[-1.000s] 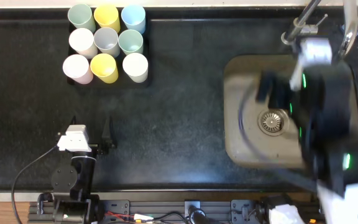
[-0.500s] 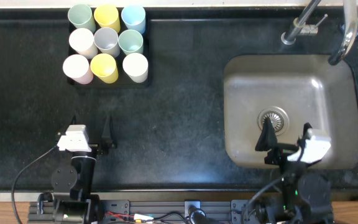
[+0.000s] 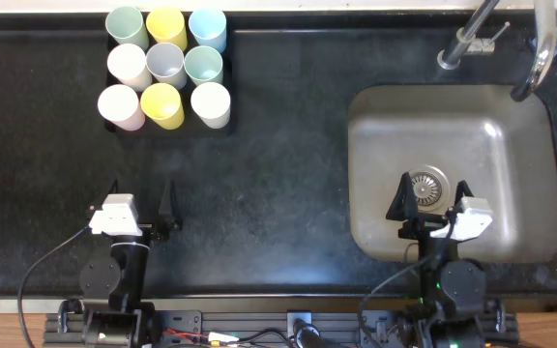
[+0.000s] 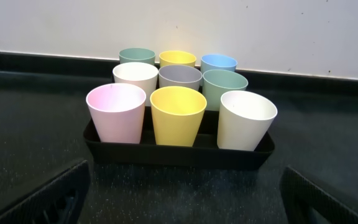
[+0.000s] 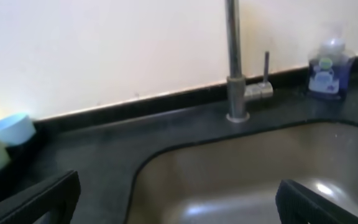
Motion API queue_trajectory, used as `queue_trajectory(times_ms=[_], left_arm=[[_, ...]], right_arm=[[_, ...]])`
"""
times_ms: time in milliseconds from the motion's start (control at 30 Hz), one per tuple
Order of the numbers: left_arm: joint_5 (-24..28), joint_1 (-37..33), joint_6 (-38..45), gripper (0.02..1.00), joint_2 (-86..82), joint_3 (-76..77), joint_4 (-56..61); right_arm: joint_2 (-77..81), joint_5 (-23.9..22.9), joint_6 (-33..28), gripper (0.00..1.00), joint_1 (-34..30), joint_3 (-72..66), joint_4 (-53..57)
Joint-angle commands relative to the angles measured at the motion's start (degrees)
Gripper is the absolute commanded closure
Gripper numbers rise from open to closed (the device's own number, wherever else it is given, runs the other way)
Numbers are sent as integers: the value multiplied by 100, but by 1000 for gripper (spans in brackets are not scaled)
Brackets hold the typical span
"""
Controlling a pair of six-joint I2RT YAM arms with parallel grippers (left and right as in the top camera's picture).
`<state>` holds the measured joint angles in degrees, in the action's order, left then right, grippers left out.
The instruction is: Store Cups
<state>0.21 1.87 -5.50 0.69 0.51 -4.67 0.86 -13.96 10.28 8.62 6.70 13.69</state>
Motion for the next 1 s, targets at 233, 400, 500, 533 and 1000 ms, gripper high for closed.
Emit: queue_trajectory(times_ms=[233, 400, 500, 533, 1000], left_arm=[[-28, 13, 122, 20, -52, -4, -20], [-28, 13, 122, 20, -52, -4, -20], [-28, 13, 122, 20, -52, -4, -20], [-28, 13, 122, 20, -52, -4, -20], [-28, 13, 122, 20, -52, -4, -20]], right_arm=[[-66, -50, 22, 3, -579, -461, -658], [-66, -50, 22, 3, -579, -640, -1064], [-68, -50, 20, 3, -575, -640, -1062], [-68, -50, 22, 3, -575, -640, -1062], [-68, -111, -330, 5, -581, -640, -1060]])
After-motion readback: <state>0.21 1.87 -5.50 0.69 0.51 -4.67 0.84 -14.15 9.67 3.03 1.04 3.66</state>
